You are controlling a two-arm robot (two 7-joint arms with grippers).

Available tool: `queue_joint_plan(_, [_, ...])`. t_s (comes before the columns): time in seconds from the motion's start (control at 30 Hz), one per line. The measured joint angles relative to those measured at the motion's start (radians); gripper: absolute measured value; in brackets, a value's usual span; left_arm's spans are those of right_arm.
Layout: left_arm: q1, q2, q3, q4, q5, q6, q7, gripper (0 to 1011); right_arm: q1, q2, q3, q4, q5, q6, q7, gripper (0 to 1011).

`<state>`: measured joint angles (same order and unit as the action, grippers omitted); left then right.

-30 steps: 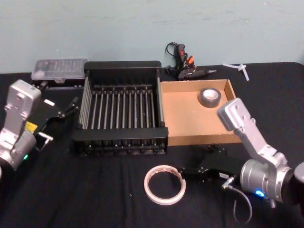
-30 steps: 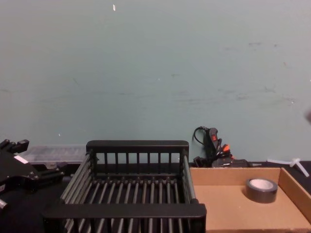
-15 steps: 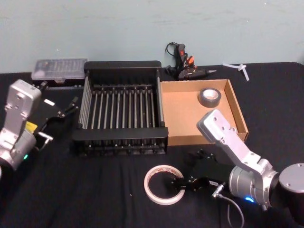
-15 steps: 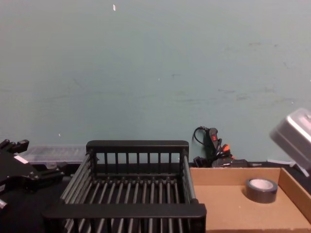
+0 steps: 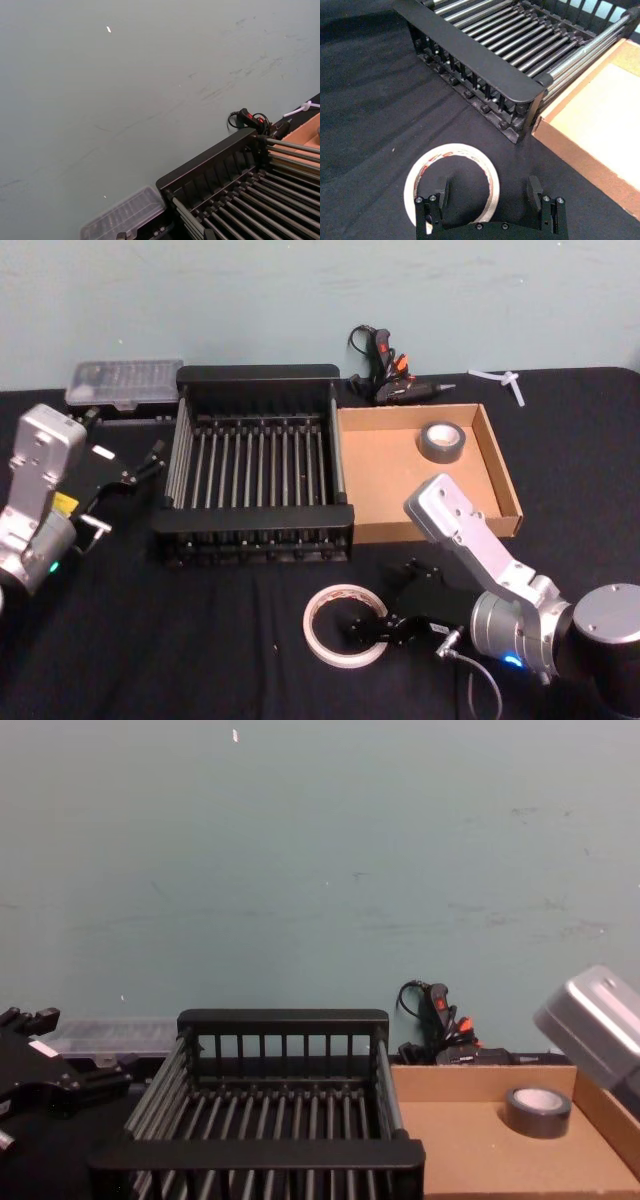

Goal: Pick up the white tape and place it into the black box , Pick up the silver tape and place it into the brown box.

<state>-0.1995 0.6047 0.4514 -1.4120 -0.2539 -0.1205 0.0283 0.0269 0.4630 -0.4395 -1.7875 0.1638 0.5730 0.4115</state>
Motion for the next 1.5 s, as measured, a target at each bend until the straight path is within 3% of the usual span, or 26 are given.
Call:
queue_joint_plan(0.73, [0.0,0.0,0.0,0.0,0.0,0.0,0.0,1002,-0.02,-0.008,-0.008,-0.002,0.017,0.023,-0.002,1003])
queue_joint_plan(1.5, [0.0,0.0,0.0,0.0,0.0,0.0,0.0,1001,-0.028,-0.024,0.005,-0.004,-0.006,0.047,-0.016,1002])
